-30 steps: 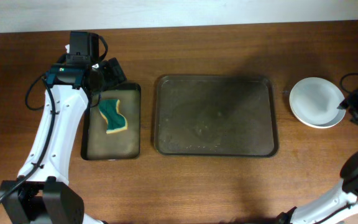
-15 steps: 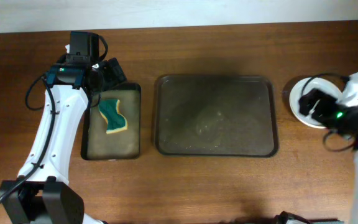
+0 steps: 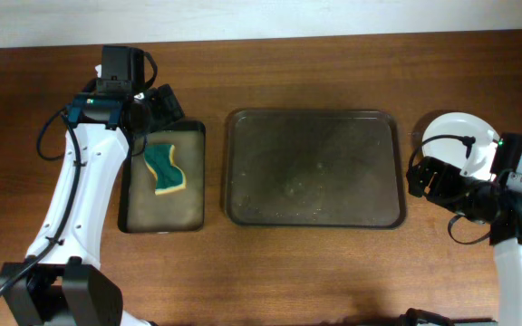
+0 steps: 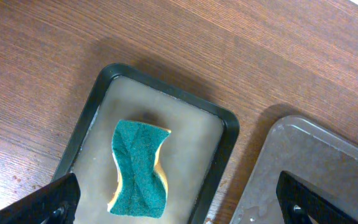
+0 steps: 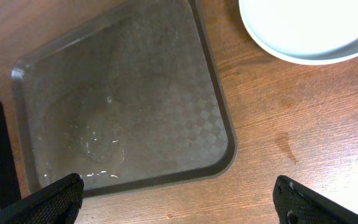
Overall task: Clean dirty plates on tray and stack at the side
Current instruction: 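Release the white plate and pull the right gripper back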
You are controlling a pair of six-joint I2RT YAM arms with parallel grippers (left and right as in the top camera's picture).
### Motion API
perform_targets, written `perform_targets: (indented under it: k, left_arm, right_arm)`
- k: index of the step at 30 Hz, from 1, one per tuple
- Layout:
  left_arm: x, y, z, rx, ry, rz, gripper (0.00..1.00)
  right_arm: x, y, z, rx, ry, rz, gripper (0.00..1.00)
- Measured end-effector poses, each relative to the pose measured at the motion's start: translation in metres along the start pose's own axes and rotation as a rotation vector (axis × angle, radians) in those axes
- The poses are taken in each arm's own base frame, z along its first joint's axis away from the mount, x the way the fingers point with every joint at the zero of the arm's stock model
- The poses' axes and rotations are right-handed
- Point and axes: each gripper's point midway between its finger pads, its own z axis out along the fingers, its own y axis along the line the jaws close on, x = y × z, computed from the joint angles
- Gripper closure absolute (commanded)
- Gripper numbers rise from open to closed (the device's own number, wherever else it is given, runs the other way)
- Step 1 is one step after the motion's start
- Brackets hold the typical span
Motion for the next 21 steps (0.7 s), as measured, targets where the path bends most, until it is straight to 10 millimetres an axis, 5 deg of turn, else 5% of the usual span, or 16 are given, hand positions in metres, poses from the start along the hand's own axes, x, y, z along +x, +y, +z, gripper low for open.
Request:
perform_targets:
  k: [21]
  left_arm:
    - [0.0,0.0,0.0,0.0,0.0,0.0,0.01]
  right_arm:
    - [0.001,-0.0028,0.0089,0.006,0.033,0.01,0.02]
